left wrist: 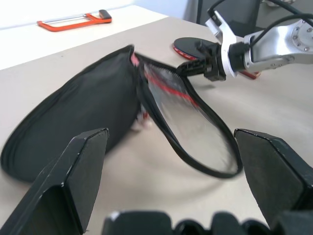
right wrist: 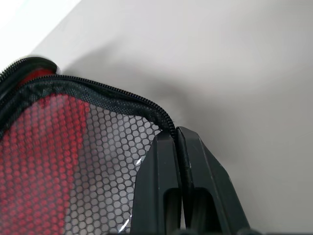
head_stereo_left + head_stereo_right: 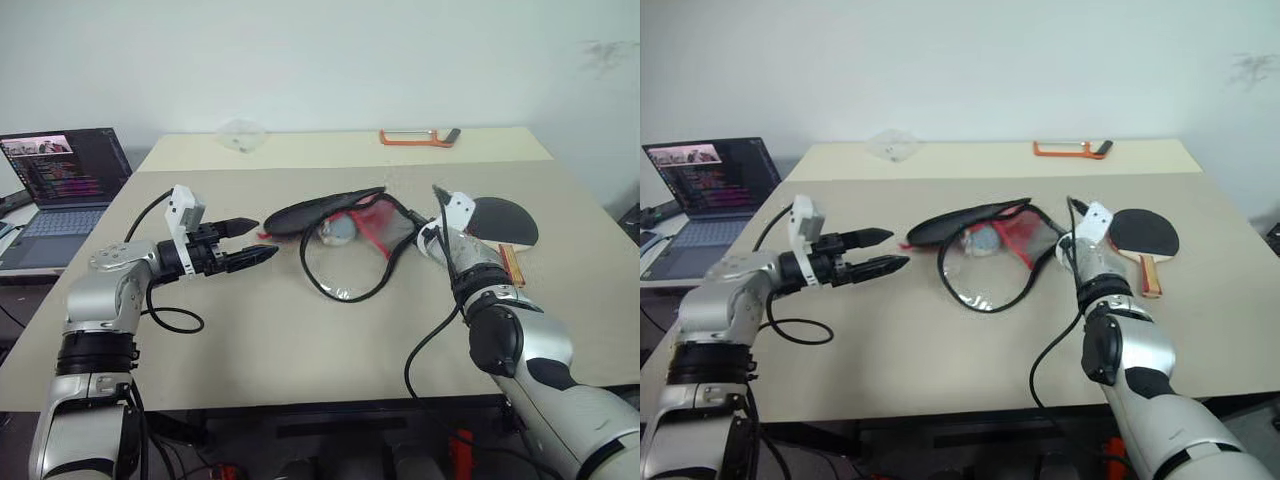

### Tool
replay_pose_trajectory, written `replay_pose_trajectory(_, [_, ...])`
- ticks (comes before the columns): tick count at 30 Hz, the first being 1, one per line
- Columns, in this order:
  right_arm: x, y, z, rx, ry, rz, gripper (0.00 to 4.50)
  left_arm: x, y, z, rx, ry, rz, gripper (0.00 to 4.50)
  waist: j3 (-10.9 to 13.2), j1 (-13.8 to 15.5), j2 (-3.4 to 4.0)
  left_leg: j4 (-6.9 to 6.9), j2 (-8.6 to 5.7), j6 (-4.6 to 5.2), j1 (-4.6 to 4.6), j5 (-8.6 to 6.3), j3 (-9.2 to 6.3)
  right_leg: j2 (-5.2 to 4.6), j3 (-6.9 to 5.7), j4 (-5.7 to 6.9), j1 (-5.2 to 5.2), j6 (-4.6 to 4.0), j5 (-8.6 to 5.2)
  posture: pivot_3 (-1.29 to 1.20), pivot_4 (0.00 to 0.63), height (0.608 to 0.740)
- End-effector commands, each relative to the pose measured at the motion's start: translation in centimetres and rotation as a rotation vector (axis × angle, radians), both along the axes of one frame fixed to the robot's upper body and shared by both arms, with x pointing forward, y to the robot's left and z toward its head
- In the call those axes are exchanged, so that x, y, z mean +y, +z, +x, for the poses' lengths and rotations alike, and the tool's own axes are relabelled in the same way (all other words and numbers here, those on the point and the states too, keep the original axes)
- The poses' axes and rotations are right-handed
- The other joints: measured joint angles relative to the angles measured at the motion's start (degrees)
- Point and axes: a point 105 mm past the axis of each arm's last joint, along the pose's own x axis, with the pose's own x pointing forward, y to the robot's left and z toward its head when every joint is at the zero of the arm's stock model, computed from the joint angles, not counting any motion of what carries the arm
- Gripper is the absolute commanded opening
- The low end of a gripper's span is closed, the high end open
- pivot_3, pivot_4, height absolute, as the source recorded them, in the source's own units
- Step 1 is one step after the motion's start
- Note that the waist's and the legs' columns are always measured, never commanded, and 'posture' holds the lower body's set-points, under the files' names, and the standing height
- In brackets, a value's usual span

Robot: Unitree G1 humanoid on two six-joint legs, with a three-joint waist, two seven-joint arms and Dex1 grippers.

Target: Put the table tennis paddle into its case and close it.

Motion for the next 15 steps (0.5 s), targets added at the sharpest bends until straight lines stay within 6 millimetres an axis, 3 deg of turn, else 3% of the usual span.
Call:
replay_pose_trajectory(1, [-1.8, 1.3, -0.3, -0.022, -0.156, 0.127, 0.03, -0.6, 1.2, 0.1, -0.058, -0.031, 0.012, 4.50, 0.00, -0.04, 0.00, -0.02, 0.02, 0.00, 0.00, 0.00, 0.04, 0.00, 0.03, 0.00, -0.02, 0.00, 0.00, 0.00, 0.150, 0.740])
replay_pose_trajectory(9, [-4.5, 1.6, -4.9, -0.010, -0.342, 0.181, 0.03, -1.2, 1.1, 0.5, -0.058, -0.055, 0.012, 4.50, 0.00, -0.01, 0.00, -0.05, 0.06, 0.01, -0.03, -0.01, 0.19, 0.00, 0.17, 0.04, -0.16, 0.00, 0.00, 0.00, 0.150, 0.740])
replay_pose_trajectory(12, [-2.5, 1.1, -8.3, 0.032, -0.347, 0.221, 0.03, -1.2, 1.1, 0.5, -0.058, -0.059, 0.014, 4.50, -0.06, -0.01, 0.03, -0.07, 0.09, 0.01, -0.05, -0.01, 0.20, 0.04, 0.21, 0.10, -0.25, 0.01, 0.00, 0.00, 0.150, 0.740])
replay_pose_trajectory(15, [0.3, 1.4, -9.7, 0.047, -0.289, 0.256, 0.03, -1.1, 1.1, 0.5, -0.055, -0.060, 0.017, 4.50, -0.03, 0.02, 0.11, -0.04, 0.11, 0.02, -0.11, -0.01, 0.26, 0.06, 0.24, 0.13, -0.31, 0.00, 0.01, 0.00, 0.150, 0.740])
